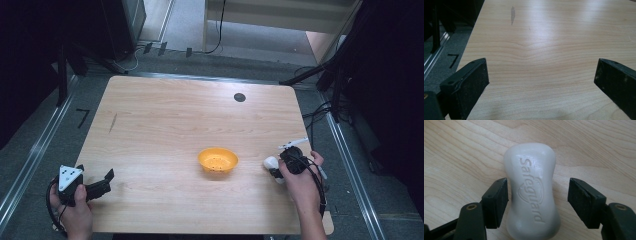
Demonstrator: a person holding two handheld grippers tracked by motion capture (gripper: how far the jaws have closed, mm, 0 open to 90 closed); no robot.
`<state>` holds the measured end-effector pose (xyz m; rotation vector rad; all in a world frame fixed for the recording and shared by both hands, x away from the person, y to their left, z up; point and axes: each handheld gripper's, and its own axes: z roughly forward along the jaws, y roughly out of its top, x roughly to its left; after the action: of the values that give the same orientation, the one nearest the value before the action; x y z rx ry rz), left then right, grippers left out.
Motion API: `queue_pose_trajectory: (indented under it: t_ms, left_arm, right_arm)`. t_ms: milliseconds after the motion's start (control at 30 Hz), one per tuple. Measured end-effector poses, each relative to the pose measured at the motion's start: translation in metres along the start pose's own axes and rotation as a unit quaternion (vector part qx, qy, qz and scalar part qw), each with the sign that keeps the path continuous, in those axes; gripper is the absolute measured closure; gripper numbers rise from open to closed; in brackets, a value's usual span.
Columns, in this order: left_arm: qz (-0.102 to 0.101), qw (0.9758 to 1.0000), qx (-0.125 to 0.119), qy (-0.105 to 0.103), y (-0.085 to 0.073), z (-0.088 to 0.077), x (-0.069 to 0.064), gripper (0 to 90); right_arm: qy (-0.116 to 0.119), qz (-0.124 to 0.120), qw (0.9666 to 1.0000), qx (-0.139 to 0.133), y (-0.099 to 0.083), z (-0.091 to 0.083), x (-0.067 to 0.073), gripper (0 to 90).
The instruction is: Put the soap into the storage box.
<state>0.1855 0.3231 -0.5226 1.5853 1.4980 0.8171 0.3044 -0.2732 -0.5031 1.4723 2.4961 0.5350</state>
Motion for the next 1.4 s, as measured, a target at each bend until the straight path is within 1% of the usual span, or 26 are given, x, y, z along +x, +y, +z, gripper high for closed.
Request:
queue_pose_trajectory:
  t_ms: [33, 67, 233, 300, 433, 500, 600, 700, 767, 867, 1000, 1067, 1167, 1267, 1400]
  left_arm:
    - [0.0, 1.0, 0.0, 0.0, 0.0, 0.0, 0.0, 0.0]
    - [0.0, 1.0, 0.0, 0.0, 0.0, 0.0, 0.0, 0.0]
    - [0.0, 1.0, 0.0, 0.0, 0.0, 0.0, 0.0, 0.0]
    - [0.0, 1.0, 0.0, 0.0, 0.0, 0.0, 0.0, 0.0]
    - [0.0, 1.0, 0.0, 0.0, 0.0, 0.0, 0.0, 0.0]
    - [0.0, 1.0, 0.0, 0.0, 0.0, 0.0, 0.0, 0.0]
    - [0.0, 1.0, 0.0, -0.001, 0.0, 0.0, 0.0, 0.0]
    - [0.0, 1.0, 0.0, 0.0, 0.0, 0.0, 0.0, 0.0]
    - [0.0, 1.0, 0.0, 0.0, 0.0, 0.0, 0.0, 0.0]
    - [-0.001, 1.0, 0.0, 0.0, 0.0, 0.0, 0.0, 0.0]
    - [-0.003, 1.0, -0.001, 0.0, 0.0, 0.0, 0.0, 0.0]
    - [-0.004, 1.0, -0.001, 0.0, 0.0, 0.0, 0.0, 0.0]
    - [-0.005, 1.0, -0.001, 0.001, 0.0, 0.0, 0.0, 0.0]
    - [-0.005, 1.0, -0.001, 0.0, 0.0, 0.0, 0.001, 0.0]
    - [-0.004, 1.0, 0.0, 0.0, 0.0, 0.0, 0.0, 0.0]
  right_arm:
    - [0.001, -0.002, 1.0, -0.001, 0.0, 0.001, -0.001, 35.3]
    - [0.003, 0.0, 1.0, -0.001, 0.0, 0.002, -0.001, 35.8]
    - [0.01, -0.005, 0.9999, 0.009, -0.002, 0.007, -0.001, 38.5]
    - [0.011, -0.005, 0.9998, 0.015, -0.002, 0.008, -0.001, 40.3]
    - [0.025, -0.008, 0.9996, 0.015, -0.002, 0.011, -0.001, 45.7]
    - [0.027, -0.008, 0.9995, 0.013, -0.002, 0.011, 0.0, 48.1]
    - [0.026, -0.009, 0.9995, 0.014, -0.001, 0.011, 0.0, 48.6]
    - [0.019, -0.017, 0.9996, 0.012, -0.002, 0.012, 0.002, 48.6]
    - [0.016, -0.02, 0.9997, 0.004, -0.004, 0.012, 0.002, 48.6]
    - [0.017, -0.015, 0.9997, -0.01, -0.007, 0.012, 0.002, 48.6]
    - [0.018, -0.016, 0.9996, -0.011, -0.007, 0.012, 0.002, 49.3]
    - [0.019, -0.019, 0.9996, -0.009, -0.007, 0.012, 0.002, 49.6]
    - [0.022, -0.024, 0.9994, -0.014, -0.007, 0.012, 0.001, 49.8]
    - [0.031, -0.03, 0.9989, -0.019, -0.008, 0.012, -0.001, 50.2]
    - [0.027, -0.037, 0.9988, -0.019, -0.009, 0.01, -0.003, 50.5]
